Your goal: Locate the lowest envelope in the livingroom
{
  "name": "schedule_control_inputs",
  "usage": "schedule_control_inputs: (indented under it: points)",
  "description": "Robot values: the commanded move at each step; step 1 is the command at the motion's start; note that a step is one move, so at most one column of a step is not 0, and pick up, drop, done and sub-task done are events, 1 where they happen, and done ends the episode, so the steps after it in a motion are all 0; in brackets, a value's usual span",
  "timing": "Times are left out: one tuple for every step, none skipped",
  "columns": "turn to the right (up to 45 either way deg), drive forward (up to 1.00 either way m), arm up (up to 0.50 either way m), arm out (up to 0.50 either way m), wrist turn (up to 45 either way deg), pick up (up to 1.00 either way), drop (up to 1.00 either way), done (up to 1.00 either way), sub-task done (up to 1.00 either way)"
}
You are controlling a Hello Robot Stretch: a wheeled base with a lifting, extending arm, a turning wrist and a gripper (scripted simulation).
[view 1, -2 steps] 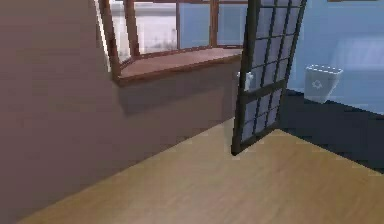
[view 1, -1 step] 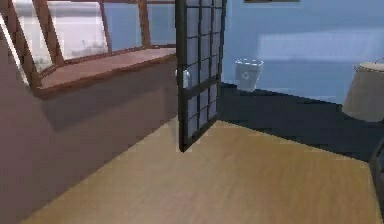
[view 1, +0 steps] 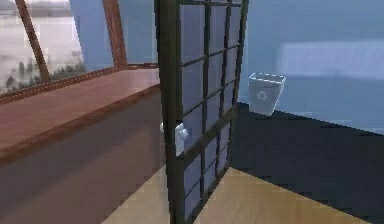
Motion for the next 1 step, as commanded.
schedule_control_inputs:
  points:
    - [3.0,0.0,0.0,0.0,0.0,0.0,0.0,0.0,0.0]
